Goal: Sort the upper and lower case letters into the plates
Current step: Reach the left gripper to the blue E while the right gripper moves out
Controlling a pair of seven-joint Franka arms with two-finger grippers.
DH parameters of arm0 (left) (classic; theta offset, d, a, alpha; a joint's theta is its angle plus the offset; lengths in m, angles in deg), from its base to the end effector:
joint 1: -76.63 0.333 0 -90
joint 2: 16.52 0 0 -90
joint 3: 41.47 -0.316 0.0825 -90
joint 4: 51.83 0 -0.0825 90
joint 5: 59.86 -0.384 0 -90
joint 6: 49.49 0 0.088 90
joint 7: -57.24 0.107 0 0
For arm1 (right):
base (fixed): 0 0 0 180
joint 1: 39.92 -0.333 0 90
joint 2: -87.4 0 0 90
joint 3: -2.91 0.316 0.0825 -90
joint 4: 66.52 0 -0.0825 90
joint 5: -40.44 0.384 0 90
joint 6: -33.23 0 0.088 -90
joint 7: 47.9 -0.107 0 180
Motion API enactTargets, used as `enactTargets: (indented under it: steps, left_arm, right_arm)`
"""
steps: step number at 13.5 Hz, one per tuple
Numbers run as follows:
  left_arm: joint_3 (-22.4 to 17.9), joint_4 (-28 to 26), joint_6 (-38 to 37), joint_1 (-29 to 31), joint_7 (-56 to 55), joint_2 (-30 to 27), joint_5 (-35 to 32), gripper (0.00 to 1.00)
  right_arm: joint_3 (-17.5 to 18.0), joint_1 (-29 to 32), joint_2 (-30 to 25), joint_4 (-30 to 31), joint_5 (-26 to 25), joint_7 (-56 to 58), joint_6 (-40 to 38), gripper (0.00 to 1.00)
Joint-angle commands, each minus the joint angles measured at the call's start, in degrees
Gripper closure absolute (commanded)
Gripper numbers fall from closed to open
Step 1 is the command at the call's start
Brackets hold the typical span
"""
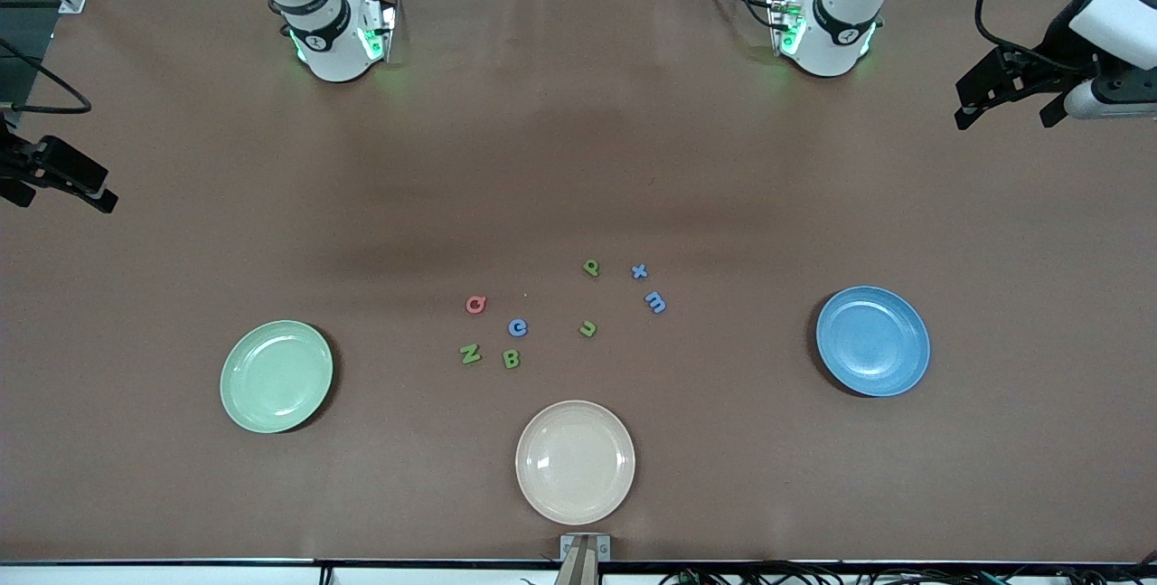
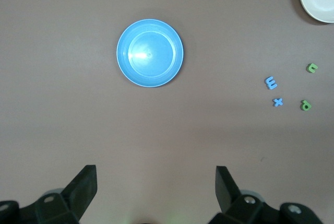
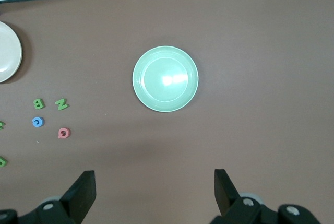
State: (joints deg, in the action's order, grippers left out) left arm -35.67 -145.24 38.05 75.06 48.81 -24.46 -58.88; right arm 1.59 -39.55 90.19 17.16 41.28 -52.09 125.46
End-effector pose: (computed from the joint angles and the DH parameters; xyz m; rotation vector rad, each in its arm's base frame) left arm 0.5014 -0.0710 0.6658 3.1331 0.0285 0.0543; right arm 0.5741 -0.0150 0.6530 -3.1178 0.1597 -0.1566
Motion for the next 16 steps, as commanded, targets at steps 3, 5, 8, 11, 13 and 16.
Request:
enactTargets:
  steps: [3, 5, 8, 11, 13, 16]
  left_arm:
    - [0.35, 1.39, -1.41, -0.1, 0.52, 1.61, -1.59, 0.0]
    - [0.44, 2.26, -1.41, -0.27, 0.53, 2.57, -2.56, 0.0]
    - [1.48, 1.65, -0.98, -1.41, -0.53, 7.21, -3.09, 0.0]
    - [6.74, -2.28, 8.56, -2.56, -9.19, 13.9, -3.09, 0.0]
    - [8.51, -3.97, 15.17, -4.83, -16.06, 20.3, -3.09, 0.0]
    - [8.61, -3.01, 25.1, -9.32, -24.76, 29.36, -4.4, 0.0]
  right_arm:
    - [0.71, 0.78, 0.64, -0.98, -0.59, 0.06, -0.03, 0.0]
    - [0.71, 0.78, 0.64, -0.98, -0.59, 0.06, 0.14, 0.0]
    - [0.71, 0.78, 1.25, -0.98, -0.5, -0.02, 0.93, 0.0]
    - [0.71, 0.69, 1.34, -0.98, -0.5, -0.11, 1.11, 0.0]
    - [0.71, 0.69, 1.43, -0.98, -0.41, -0.11, 1.11, 0.0]
    - [0.8, 0.69, 1.6, -0.98, -0.32, -0.11, 1.11, 0.0]
